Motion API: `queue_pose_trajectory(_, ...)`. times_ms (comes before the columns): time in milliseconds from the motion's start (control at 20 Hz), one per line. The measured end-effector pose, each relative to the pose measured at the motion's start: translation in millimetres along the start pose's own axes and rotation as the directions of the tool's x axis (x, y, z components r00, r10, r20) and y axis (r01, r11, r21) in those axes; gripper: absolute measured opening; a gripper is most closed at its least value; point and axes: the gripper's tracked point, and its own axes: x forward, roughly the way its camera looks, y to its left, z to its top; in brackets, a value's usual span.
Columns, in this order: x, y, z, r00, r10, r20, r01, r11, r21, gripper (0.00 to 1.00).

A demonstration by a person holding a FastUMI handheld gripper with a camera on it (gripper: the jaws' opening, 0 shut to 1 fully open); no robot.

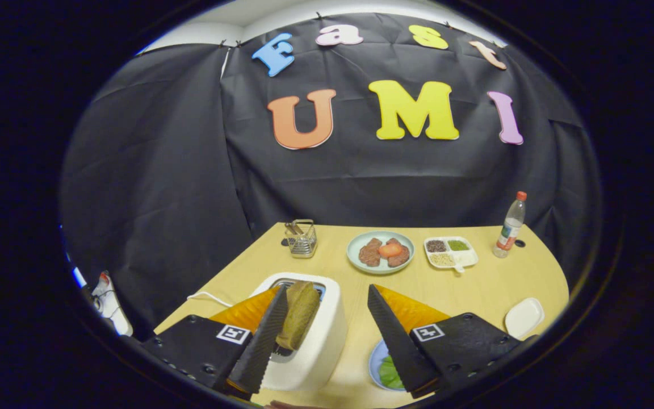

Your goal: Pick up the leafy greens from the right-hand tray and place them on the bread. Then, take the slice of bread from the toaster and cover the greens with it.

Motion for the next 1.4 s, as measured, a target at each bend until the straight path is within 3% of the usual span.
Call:
queue_pose_trajectory(200, 23, 22, 1, 0.999, -0.011, -0.030, 0.012, 1.000, 0.025, 0.82)
queue_pose_trajectory(300, 22, 30, 1, 0.999, -0.002, -0.043, 0.003, 0.999, 0.039, 0.70)
queue_pose_trajectory(600, 21, 33, 10, 0.999, -0.039, -0.008, 0.039, 0.999, 0.014, 0.66)
queue_pose_trajectory(850, 31, 28, -10, 0.992, -0.097, -0.081, 0.097, 0.995, 0.001, 0.66)
queue_pose_trajectory(1050, 31, 27, -19, 0.984, -0.101, -0.147, 0.105, 0.994, 0.017, 0.35)
queue_pose_trajectory(1100, 31, 29, -20, 0.984, -0.092, -0.154, 0.095, 0.995, 0.013, 0.17)
queue_pose_trajectory(1150, 28, 28, -18, 0.981, -0.098, -0.166, 0.100, 0.995, 0.005, 0.16)
queue_pose_trajectory(1200, 25, 26, -19, 0.980, -0.103, -0.173, 0.107, 0.994, 0.016, 0.09)
queue_pose_trajectory(1400, 9, 29, 5, 0.986, -0.080, -0.148, 0.087, 0.995, 0.041, 0.09)
